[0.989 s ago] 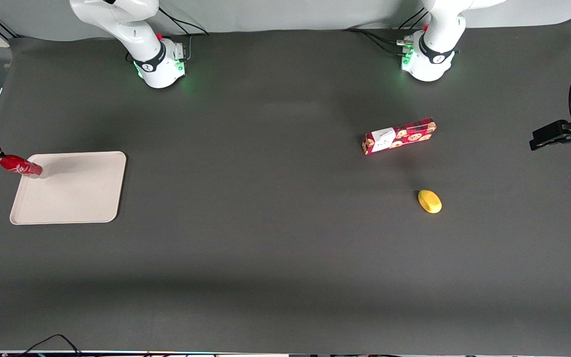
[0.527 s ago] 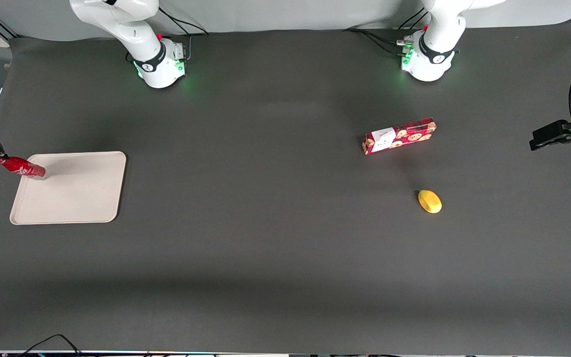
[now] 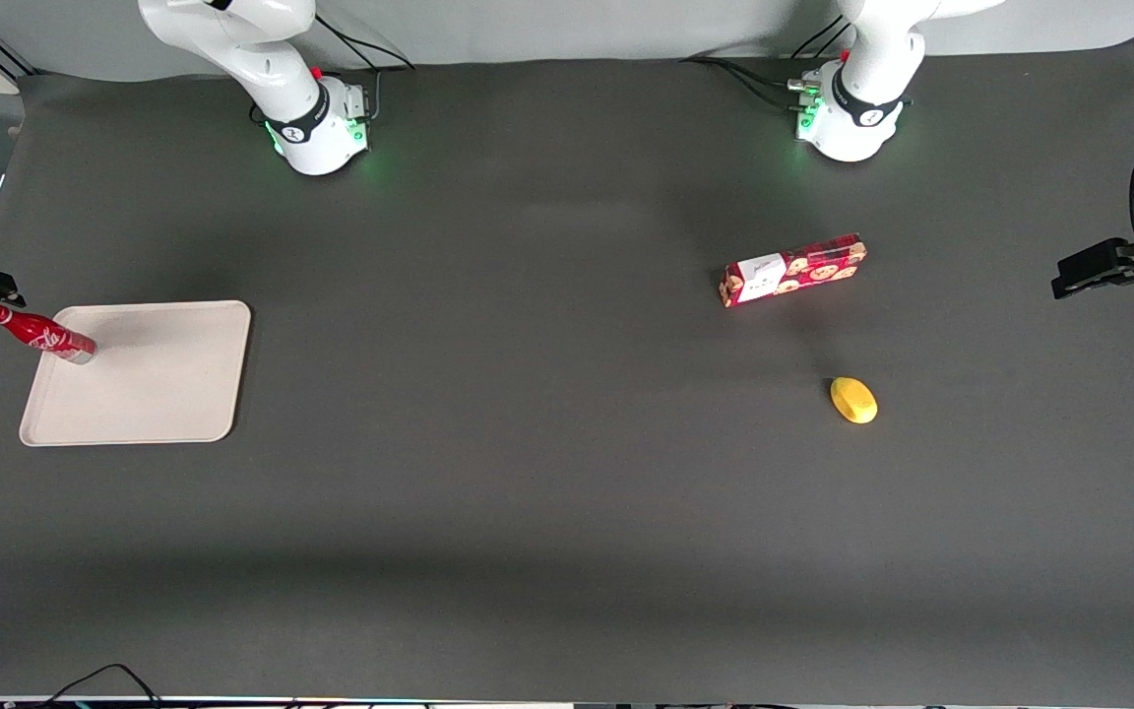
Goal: Place coke bottle on tray
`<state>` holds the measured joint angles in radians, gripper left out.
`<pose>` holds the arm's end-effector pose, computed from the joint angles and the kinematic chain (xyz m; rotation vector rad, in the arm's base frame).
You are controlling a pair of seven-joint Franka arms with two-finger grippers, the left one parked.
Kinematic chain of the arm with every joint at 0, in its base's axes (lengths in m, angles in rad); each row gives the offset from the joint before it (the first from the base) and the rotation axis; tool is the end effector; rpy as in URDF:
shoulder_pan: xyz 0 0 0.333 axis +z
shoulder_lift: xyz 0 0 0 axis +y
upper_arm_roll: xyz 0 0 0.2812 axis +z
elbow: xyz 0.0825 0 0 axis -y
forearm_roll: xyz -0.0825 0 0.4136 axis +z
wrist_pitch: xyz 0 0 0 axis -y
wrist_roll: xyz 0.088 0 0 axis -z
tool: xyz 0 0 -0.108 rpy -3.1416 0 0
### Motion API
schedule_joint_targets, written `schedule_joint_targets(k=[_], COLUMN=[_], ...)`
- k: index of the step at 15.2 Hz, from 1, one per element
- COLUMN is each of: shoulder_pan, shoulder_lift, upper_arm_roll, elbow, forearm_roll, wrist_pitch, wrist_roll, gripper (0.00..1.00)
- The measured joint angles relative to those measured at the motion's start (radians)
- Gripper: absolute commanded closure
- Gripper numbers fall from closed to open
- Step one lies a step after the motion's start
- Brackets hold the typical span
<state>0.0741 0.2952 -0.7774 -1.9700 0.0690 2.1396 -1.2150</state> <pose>0.4720 -0.3853 0.3082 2.9872 0.7484 -0.2213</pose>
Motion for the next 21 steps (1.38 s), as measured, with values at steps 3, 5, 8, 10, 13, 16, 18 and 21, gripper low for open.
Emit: schedule_joint_targets(k=[3,5,8,10,13,16,18,21], shoulder_pan=[0.003,0.004,0.02,0.032,0.038,0.043,0.045,0.046], shoulder_lift=[-0.006,-0.023,-0.084,-0.146,-0.278,-0.397,-0.436,-0.447], upper_arm_roll=[0.0,0.0,0.001,0.032,0.173,0.363,0.478,0.625], elbow=[0.028,0.062,0.129,0.163,0.214,0.277,0.315,0.324], forearm_roll=[0.006,0.009,0.009,-0.009,-0.113,-0.153,-0.156,-0.155], wrist_pitch=[-0.046,-0.097,-0.216,-0.272,-0.41,-0.6,-0.692,-0.739], wrist_roll=[0.0,0.003,0.039,0.1,0.314,0.585,0.755,1.007], gripper=[0.0,0.0,0.0,0.0,0.0,0.0,0.0,0.0])
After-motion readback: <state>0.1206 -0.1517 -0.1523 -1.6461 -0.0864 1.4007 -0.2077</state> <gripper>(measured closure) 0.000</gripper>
